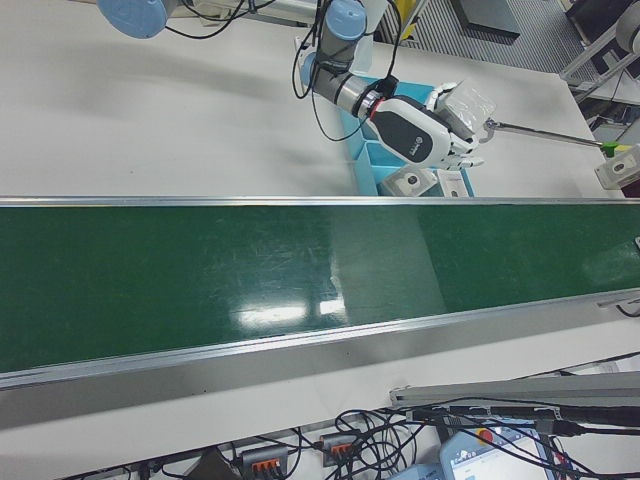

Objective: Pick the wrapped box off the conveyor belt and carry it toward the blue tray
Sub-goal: 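Lower the wrapped box onto the blue tray and open the right hand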

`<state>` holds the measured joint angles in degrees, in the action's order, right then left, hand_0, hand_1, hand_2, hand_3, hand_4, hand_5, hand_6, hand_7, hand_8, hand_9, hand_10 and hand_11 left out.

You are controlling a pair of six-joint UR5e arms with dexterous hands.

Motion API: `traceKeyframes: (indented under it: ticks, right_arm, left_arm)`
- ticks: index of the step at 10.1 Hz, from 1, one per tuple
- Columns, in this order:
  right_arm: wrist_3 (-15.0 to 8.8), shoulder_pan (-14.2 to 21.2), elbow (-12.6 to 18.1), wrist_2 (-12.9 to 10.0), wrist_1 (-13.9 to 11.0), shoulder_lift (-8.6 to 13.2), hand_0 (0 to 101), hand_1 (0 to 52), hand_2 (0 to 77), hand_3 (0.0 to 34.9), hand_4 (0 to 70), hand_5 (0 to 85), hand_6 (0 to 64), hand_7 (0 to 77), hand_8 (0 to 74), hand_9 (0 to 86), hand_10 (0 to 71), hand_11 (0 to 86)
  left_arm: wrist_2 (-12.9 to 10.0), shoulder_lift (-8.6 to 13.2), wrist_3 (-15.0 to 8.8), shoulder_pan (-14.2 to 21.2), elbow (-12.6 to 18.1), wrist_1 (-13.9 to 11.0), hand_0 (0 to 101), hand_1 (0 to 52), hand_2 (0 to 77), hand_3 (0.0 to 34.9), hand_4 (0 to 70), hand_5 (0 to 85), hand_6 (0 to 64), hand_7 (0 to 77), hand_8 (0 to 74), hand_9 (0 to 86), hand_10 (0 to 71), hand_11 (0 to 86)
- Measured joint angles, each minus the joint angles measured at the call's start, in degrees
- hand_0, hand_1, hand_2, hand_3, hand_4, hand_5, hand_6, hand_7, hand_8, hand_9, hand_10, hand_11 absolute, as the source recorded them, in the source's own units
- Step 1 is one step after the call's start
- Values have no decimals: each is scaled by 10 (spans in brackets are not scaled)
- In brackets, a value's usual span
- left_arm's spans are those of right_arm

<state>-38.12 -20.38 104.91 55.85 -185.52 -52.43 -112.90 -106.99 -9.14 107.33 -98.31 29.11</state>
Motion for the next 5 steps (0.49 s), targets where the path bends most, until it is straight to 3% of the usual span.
traceKeyframes:
  ticks: [1,2,3,4,5]
  right_arm:
    - [0,0,-1,0,0,0,449,11,311,0,71,665,447,349,147,158,98,218]
    - [0,0,-3,0,0,0,472,11,311,0,71,665,398,344,44,16,38,44]
    - [0,1,-3,0,0,0,471,11,311,13,71,665,349,327,22,16,0,22]
    - [0,1,-4,0,1,0,471,11,311,13,71,665,349,327,22,16,0,22]
    - [0,1,-4,1,1,0,477,22,311,140,65,660,120,55,16,16,0,22]
  left_arm:
    - [0,0,0,0,0,0,0,0,11,0,0,5,0,5,5,0,5,5]
    - [0,0,0,0,0,0,0,0,11,0,0,5,0,5,5,0,5,5]
    - [0,0,0,0,0,0,0,0,11,0,0,5,0,5,5,5,5,5]
    - [0,0,0,0,0,0,0,0,11,0,0,11,0,0,5,0,5,5]
    - [0,0,0,0,0,0,0,0,5,0,0,11,0,0,5,5,5,5]
